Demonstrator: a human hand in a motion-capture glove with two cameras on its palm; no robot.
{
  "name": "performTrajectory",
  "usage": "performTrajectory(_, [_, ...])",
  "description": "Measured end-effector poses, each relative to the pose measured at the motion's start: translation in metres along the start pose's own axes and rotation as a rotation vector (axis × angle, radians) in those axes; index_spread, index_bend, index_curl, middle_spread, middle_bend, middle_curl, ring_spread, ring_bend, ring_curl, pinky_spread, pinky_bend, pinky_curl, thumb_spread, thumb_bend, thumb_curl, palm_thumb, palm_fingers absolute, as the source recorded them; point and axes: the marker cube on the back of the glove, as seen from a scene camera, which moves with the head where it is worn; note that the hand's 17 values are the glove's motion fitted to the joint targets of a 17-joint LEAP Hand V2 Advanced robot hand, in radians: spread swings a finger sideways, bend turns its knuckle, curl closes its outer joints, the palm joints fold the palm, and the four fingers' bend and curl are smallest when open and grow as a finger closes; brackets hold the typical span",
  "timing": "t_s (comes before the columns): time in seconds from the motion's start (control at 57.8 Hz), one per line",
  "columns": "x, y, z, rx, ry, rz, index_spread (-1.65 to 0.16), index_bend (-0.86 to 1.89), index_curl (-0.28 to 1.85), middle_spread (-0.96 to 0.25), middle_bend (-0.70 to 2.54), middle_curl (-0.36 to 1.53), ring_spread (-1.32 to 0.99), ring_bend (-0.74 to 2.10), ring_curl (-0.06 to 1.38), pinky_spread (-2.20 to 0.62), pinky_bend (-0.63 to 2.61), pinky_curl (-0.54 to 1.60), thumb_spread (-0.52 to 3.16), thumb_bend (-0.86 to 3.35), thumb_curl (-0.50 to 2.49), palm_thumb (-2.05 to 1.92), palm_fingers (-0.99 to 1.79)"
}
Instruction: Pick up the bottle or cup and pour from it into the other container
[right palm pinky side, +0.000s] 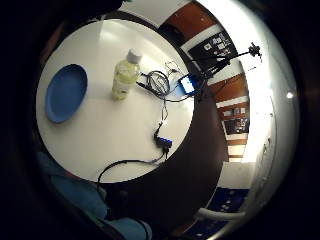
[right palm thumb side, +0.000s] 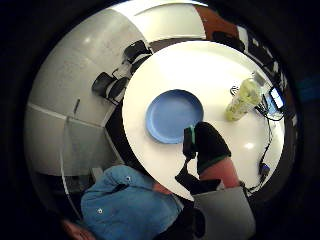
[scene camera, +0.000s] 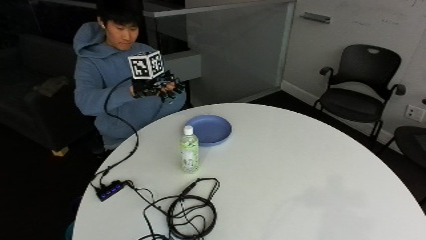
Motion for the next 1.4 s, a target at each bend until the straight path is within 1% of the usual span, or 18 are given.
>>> performTrajectory(0.381, [0.081,0.015,0.006,0.104,-0.211,0.059,-0.37,0.11,0.19,0.04,0.20,0.33,0.18,0.52,0.30,0.23,0.59,0.27,1.02,-0.03,0.44,0.68,0.13])
performTrajectory(0.606, [0.121,0.023,0.027,0.103,-0.425,0.108,-0.39,0.09,0.15,0.04,0.20,0.33,0.18,0.59,0.31,0.23,0.67,0.29,0.99,-0.03,0.43,0.67,0.04])
performTrajectory(0.814, [0.156,0.012,0.053,0.165,-0.625,0.148,-0.39,0.10,0.14,0.04,0.22,0.34,0.18,0.62,0.31,0.24,0.71,0.30,0.96,-0.03,0.41,0.66,0.01])
performTrajectory(1.039, [0.178,-0.006,0.088,0.188,-0.863,0.169,-0.40,0.11,0.14,0.04,0.22,0.34,0.17,0.64,0.31,0.25,0.72,0.29,0.94,-0.03,0.41,0.68,-0.01])
performTrajectory(1.402, [0.167,-0.041,0.154,0.181,-1.225,0.186,-0.40,0.11,0.14,0.05,0.22,0.34,0.17,0.65,0.30,0.25,0.73,0.29,0.89,-0.03,0.38,0.67,-0.02])
